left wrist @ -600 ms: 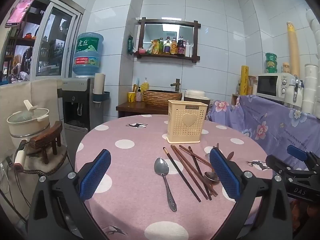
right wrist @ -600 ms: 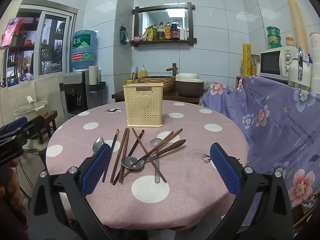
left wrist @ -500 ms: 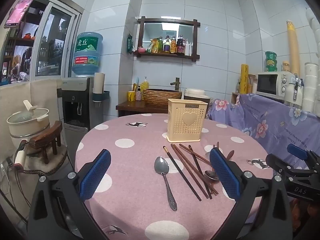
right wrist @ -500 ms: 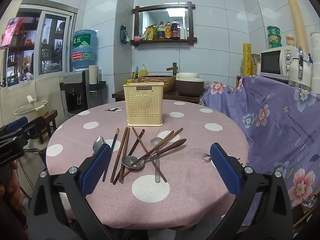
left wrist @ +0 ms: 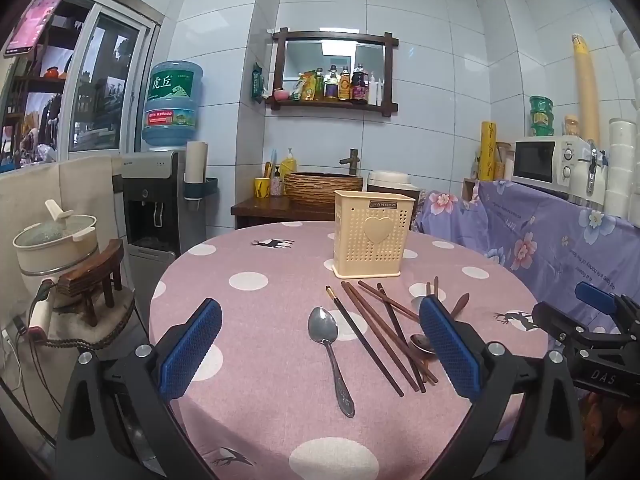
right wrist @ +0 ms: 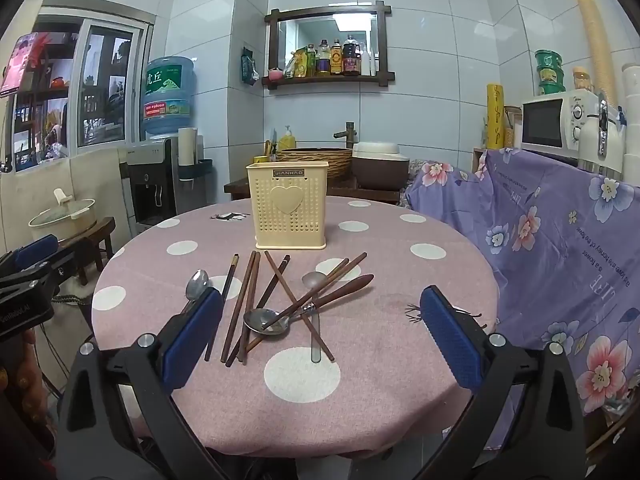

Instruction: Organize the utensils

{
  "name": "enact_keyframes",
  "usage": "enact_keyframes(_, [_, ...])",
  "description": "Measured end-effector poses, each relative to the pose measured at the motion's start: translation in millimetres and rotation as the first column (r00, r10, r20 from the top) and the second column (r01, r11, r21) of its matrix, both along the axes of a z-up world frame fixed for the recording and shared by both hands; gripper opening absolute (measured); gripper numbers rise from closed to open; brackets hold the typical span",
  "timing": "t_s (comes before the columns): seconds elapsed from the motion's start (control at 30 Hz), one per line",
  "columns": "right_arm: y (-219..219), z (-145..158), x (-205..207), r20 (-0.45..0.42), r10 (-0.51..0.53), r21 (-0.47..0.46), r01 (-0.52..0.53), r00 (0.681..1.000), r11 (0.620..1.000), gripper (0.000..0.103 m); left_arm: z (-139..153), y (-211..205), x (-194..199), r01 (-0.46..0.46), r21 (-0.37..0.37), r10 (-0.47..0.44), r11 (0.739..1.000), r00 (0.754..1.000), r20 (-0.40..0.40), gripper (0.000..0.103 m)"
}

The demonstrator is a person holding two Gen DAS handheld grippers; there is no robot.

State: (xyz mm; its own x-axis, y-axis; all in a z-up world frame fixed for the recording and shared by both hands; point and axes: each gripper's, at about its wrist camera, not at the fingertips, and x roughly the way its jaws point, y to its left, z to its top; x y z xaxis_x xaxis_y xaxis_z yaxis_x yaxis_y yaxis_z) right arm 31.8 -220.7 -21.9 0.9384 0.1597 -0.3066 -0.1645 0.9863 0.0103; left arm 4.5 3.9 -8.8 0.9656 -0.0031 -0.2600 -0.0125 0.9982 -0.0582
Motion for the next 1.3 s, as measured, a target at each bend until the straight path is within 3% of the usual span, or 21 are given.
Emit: enact_keyframes(1.3, [0.9, -3.3, 3.8, -0.016, 0.002, -0.003, -0.002, 1.000, 1.000, 0.098, -4.2, -5.2, 2.2, 0.001, 0.016, 0.000, 1.000, 1.000, -0.028, 0.098])
